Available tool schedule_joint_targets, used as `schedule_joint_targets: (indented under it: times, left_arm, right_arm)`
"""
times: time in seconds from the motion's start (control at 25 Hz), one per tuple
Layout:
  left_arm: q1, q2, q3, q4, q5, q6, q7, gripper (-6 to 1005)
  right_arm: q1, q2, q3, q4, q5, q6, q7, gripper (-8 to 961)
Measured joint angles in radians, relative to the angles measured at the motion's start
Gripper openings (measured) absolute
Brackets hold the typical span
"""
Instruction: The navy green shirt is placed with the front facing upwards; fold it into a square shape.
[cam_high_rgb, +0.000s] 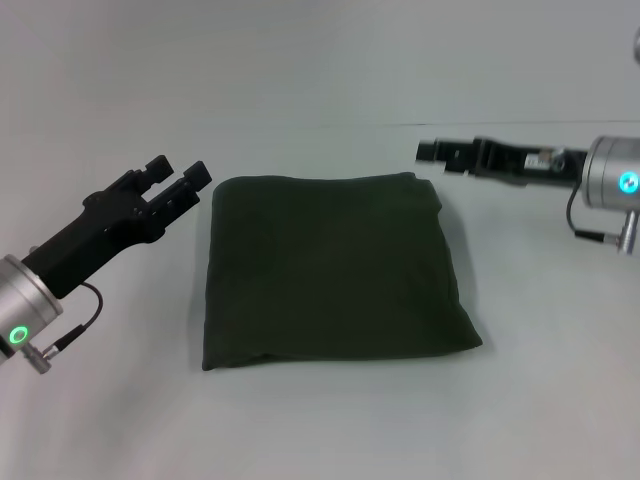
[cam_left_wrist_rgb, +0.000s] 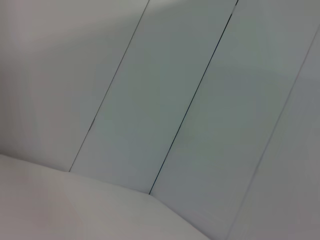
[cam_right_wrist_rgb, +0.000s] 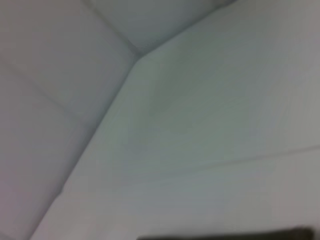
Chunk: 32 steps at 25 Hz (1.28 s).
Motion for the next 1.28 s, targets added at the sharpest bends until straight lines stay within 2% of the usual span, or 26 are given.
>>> schedule_joint_targets:
  times: [0.16, 0.4, 0.52, 0.72, 0.92, 1.28]
  left_arm:
    - [0.001, 0.0, 0.0, -0.003, -0.002, -0.006, 0.002, 717]
    - [0.008, 0.0, 0.0, 0.0, -0.003, -0.009, 0.004, 716]
    - [0.014, 0.0, 0.0, -0.001, -0.003, -0.009, 0.005, 716]
    - [0.018, 0.0, 0.0, -0.004, -0.003, -0.007, 0.005, 716]
    - [0.02, -0.001, 0.0, -0.007, -0.003, 0.0, 0.005, 717]
    - [0.02, -0.002, 0.001, -0.015, -0.003, 0.0, 0.005, 717]
  right_arm:
    - [-0.003, 0.016, 0.0, 0.0, -0.059, -0.019, 0.005, 687]
    - [0.005, 0.054, -0.002, -0.002, -0.139, -0.004, -0.004, 605]
    - [0.02, 0.072, -0.003, -0.003, -0.186, 0.013, -0.004, 386]
    - [0.042, 0.093, -0.025, 0.001, -0.225, 0.079, 0.0, 138]
    - [0.046, 0.103, -0.107, 0.007, -0.227, 0.161, 0.027, -1]
    - [0.035, 0.102, -0.14, -0.005, -0.227, 0.241, 0.059, 22]
